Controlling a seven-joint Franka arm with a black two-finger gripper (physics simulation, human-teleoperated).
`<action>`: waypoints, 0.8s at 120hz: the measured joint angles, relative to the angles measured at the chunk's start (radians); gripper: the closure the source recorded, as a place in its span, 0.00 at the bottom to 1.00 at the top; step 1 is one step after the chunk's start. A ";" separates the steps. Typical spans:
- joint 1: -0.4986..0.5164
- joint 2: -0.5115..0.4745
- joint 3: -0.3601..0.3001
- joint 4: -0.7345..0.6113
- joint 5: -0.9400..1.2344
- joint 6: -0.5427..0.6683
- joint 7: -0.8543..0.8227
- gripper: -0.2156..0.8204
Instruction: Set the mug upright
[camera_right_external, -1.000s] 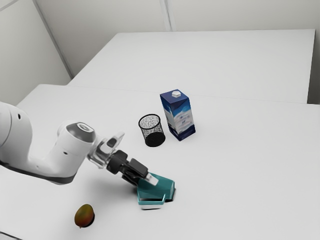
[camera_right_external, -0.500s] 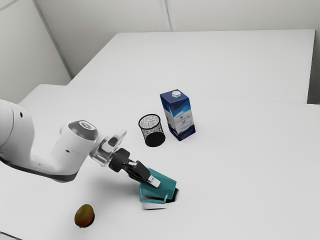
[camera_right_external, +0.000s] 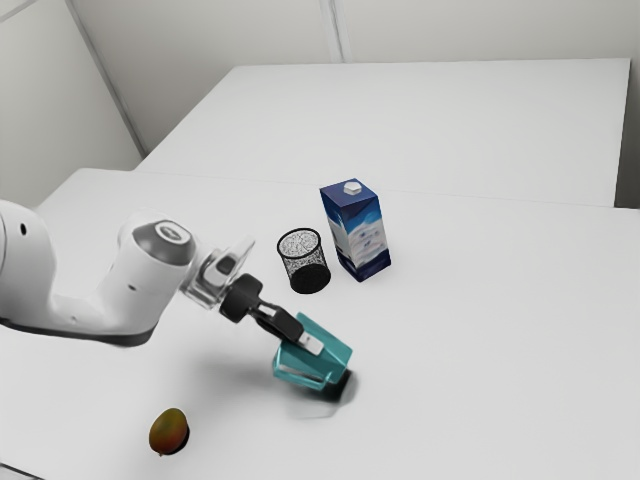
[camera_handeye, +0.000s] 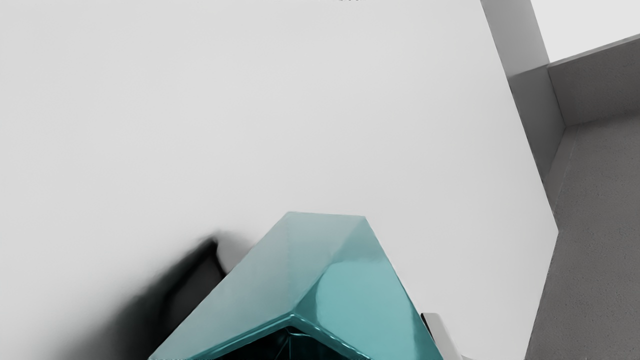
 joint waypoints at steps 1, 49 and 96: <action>0.000 -0.003 -0.003 0.000 0.007 0.004 -0.001 0.94; 0.009 -0.062 -0.037 0.114 0.705 0.096 -0.283 0.94; 0.015 0.008 -0.053 0.123 1.025 0.267 -0.593 0.95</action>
